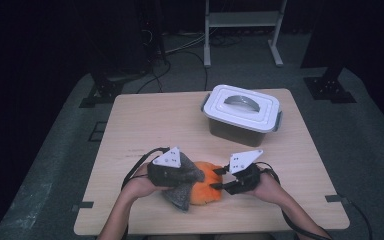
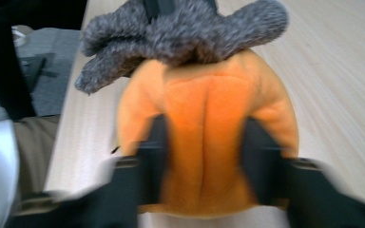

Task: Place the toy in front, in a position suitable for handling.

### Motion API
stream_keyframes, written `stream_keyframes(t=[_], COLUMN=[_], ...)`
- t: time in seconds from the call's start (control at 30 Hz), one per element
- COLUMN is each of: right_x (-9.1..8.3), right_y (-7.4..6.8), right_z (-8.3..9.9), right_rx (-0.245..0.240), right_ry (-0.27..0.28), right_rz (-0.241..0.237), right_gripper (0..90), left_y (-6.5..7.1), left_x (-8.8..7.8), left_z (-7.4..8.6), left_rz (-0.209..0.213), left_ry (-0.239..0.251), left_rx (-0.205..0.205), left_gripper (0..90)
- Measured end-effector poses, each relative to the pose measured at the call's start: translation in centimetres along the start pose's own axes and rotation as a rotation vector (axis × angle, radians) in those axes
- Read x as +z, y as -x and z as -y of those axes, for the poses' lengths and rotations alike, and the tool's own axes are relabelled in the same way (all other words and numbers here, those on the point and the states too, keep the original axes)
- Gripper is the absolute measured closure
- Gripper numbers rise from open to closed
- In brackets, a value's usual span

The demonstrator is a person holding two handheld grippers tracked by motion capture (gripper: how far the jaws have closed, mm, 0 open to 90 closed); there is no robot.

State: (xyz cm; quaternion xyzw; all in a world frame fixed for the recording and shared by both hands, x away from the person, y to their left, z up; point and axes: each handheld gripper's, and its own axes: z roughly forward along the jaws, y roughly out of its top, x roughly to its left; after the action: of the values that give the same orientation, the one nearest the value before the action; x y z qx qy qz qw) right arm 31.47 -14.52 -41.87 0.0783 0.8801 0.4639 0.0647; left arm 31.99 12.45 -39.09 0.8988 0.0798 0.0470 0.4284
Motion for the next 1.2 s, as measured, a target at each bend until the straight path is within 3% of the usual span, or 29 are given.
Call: stream_keyframes(t=[0.1,0.17,0.37,0.43,0.47,0.5,0.6,0.83,0.93,1.03,1.1,1.2], right_x=[-0.4,-0.5,1.1,1.6,1.6,1.6,1.5,0.8,0.8,0.9,0.9,0.7], right_y=[0.4,1.0,2.0,2.0,1.9,1.8,1.5,1.7,1.7,1.6,1.5,1.7], right_z=[0.4,0.8,1.3,1.1,1.0,0.9,0.5,0.1,0.0,-0.1,0.1,0.9], right_rx=[0.003,0.042,0.094,0.109,0.096,0.088,0.073,0.096,0.103,0.095,0.084,0.103], right_ry=[0.043,0.059,0.051,0.055,0.053,0.051,0.054,0.069,0.076,0.074,0.049,0.054], right_rz=[0.002,-0.002,-0.029,-0.042,-0.038,-0.039,-0.034,-0.016,-0.016,-0.015,-0.007,-0.012], right_gripper=[30.7,23.7,21.0,33.3,47.6,55.9,70.0,73.8,73.7,73.7,73.8,74.0], left_y=[-0.5,-0.9,-1.3,-1.5,-1.5,-1.5,-1.3,-0.2,0.3,0.5,0.6,0.5], left_x=[0.0,-0.4,-0.5,-0.4,-0.4,-0.4,-0.7,-3.2,-2.6,-0.7,-0.2,-0.3], left_z=[0.7,1.2,1.9,2.3,2.3,2.3,2.0,-0.6,-1.3,-1.1,-0.8,-0.5], left_rz=[-0.003,-0.009,-0.014,-0.009,-0.007,-0.005,-0.011,-0.021,-0.001,0.025,0.031,0.021], left_ry=[0.014,0.022,0.022,0.031,0.036,0.037,0.033,0.128,0.096,0.061,0.073,0.057], left_rx=[-0.032,-0.050,-0.074,-0.088,-0.094,-0.096,-0.086,-0.030,-0.001,-0.003,-0.012,-0.003], left_gripper=[75.5,75.7,76.0,76.1,76.1,76.2,76.2,76.5,76.4,76.4,76.4,76.1])
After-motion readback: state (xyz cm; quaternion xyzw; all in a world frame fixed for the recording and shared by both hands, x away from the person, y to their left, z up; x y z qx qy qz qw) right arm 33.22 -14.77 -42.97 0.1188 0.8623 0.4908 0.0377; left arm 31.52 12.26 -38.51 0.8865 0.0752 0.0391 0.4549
